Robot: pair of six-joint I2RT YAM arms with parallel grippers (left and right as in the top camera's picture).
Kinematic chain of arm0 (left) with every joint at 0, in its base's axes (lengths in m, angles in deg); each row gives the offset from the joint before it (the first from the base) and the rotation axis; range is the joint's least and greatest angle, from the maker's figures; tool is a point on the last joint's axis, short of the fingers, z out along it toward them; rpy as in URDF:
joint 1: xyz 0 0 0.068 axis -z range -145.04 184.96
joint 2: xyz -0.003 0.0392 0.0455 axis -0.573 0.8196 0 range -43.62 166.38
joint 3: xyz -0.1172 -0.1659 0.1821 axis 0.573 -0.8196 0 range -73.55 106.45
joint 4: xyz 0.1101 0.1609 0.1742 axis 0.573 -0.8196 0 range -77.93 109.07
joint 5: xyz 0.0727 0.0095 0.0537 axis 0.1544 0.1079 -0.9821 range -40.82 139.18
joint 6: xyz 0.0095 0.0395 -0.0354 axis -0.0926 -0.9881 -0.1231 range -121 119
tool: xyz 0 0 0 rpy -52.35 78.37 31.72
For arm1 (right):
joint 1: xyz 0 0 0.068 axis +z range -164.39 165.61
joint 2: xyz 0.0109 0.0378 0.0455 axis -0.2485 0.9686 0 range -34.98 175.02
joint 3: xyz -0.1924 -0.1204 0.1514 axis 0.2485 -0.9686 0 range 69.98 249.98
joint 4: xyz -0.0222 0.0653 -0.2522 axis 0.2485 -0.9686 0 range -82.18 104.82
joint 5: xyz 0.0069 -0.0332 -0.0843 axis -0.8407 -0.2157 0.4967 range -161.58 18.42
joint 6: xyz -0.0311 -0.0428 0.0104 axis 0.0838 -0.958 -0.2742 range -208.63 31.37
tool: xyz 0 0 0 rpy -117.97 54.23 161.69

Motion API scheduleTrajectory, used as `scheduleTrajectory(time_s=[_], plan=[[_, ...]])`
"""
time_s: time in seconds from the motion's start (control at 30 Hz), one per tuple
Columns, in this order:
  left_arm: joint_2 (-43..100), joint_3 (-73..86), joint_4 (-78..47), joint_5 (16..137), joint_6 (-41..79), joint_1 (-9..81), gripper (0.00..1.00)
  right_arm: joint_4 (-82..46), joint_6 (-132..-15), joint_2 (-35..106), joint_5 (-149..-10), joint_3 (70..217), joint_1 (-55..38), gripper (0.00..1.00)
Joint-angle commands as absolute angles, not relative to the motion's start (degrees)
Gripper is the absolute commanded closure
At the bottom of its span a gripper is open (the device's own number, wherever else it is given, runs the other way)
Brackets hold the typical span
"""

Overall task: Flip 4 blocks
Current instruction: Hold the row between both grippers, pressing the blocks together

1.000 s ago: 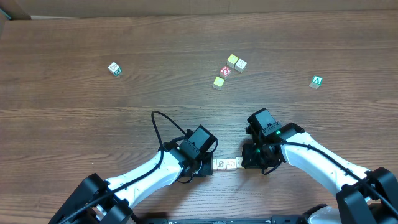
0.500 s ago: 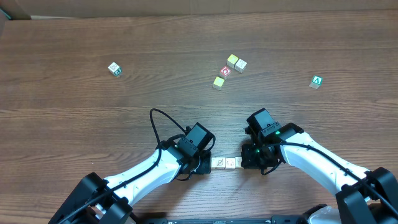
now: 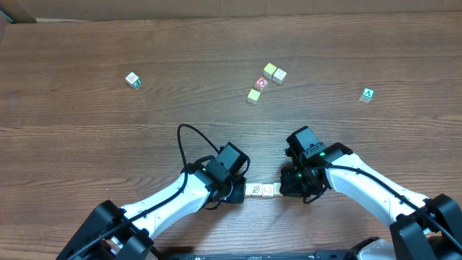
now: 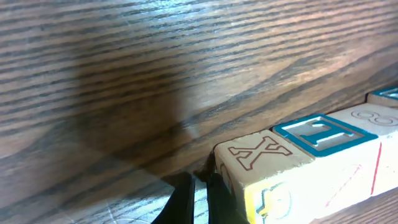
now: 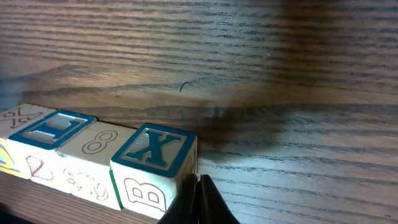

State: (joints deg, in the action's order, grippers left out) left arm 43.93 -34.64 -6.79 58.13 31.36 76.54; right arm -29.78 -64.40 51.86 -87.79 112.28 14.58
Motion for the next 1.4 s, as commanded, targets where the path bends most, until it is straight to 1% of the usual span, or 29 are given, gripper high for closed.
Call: scheduleTrajectory(time_s=[0.0,0.17,0.33,0.6,0.83,1.03,1.37], plan=[[44.5,-34.2,-6.5,57.7,26.8,76.5,0.96,-29.4,-63.0,51.9,-89.7,112.0,15.2,0.96],[44.5,-34.2,-6.5,57.3,23.5,76.5,0.96,-29.4,-61.5,51.9,-89.8,112.0,15.2,0.96],[44.5,-34.2,-7.3,53.9,23.4,76.5,0.96,-29.4,-60.7,51.9,-90.8,112.0,15.2,0.96],[44.5,-34.2,-7.6,52.5,23.9,76.5,0.96,-30.1,-58.8,51.9,-91.0,112.0,15.2,0.96],[44.5,-34.2,-7.9,48.5,23.8,76.5,0.96,-32.0,-58.3,51.9,-91.0,112.0,15.2,0.96],[44.5,-34.2,-7.9,48.7,21.6,76.5,0.96,-32.4,-58.3,51.9,-91.3,112.0,15.3,0.96],[44.5,-34.2,-8.1,50.3,20.8,76.6,0.96,-29.8,-53.5,51.9,-90.3,112.0,20.4,0.96]])
